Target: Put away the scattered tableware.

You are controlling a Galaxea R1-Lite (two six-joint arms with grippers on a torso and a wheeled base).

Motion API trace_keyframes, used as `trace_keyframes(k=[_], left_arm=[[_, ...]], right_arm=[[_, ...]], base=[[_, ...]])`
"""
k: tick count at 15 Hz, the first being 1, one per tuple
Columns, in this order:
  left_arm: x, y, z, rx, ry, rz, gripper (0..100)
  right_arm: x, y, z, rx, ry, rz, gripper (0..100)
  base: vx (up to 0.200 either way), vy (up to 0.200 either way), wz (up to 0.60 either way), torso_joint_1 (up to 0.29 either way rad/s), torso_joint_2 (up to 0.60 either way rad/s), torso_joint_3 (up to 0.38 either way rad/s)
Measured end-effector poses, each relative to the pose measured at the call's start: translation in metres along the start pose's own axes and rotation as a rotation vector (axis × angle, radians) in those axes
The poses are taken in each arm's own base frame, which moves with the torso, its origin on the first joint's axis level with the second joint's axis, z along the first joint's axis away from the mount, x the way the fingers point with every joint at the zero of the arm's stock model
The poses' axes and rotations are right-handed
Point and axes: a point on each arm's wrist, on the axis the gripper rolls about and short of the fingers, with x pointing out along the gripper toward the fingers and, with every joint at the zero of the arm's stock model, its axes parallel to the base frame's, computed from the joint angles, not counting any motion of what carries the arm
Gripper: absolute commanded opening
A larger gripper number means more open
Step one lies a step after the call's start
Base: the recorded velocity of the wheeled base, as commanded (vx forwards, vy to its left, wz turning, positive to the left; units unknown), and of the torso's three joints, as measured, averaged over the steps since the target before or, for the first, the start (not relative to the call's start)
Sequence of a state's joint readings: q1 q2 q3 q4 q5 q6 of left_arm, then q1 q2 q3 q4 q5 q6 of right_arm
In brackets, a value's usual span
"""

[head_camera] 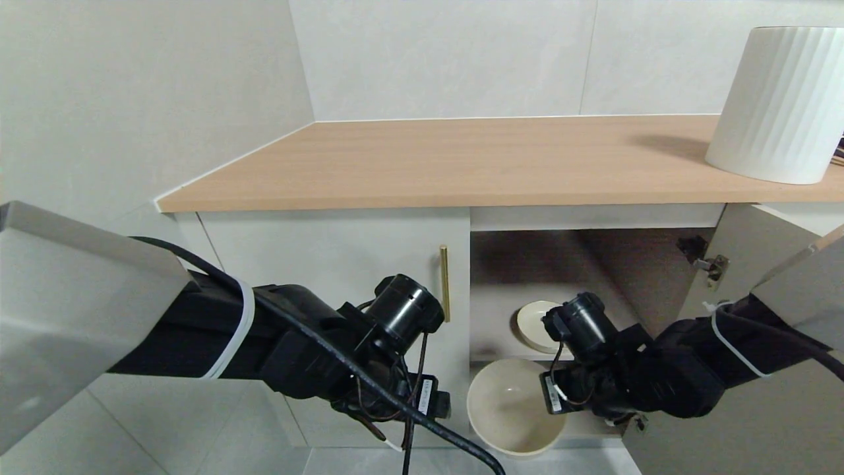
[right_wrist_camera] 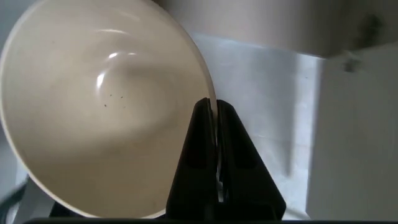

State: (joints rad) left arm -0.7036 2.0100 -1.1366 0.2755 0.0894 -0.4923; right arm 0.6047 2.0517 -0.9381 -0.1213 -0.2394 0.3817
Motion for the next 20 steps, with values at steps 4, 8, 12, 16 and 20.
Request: trace_keyframes(k=[4, 8, 12, 16, 20], left_arm=[[-0.002, 0.0, 0.0, 0.0, -0.006, -0.002, 100], [-0.003, 0.0, 0.0, 0.001, -0.008, -0.004, 100], [-0.003, 0.0, 0.0, 0.001, -0.008, -0.004, 100], [-0.003, 0.0, 0.0, 0.001, -0.007, -0.004, 100], [-0.003, 0.0, 0.0, 0.001, -0.007, -0.004, 100]], right_arm=[[0.007, -0.031, 0.028, 0.216, -0.086, -0.047, 0], [0.007, -0.058, 0.059, 0.402, -0.221, -0.054, 0], [0.017, -0.076, 0.081, 0.543, -0.288, -0.078, 0], [0.038, -0.084, 0.091, 0.588, -0.309, -0.126, 0], [0.06, -0.085, 0.091, 0.591, -0.304, -0.157, 0]], base=[[0.0, 0.0, 0.0, 0.0, 0.0, 0.0], [0.0, 0.0, 0.0, 0.0, 0.0, 0.0], [0.0, 0.0, 0.0, 0.0, 0.0, 0.0], [0.0, 0.0, 0.0, 0.0, 0.0, 0.0], [0.0, 0.0, 0.0, 0.0, 0.0, 0.0]])
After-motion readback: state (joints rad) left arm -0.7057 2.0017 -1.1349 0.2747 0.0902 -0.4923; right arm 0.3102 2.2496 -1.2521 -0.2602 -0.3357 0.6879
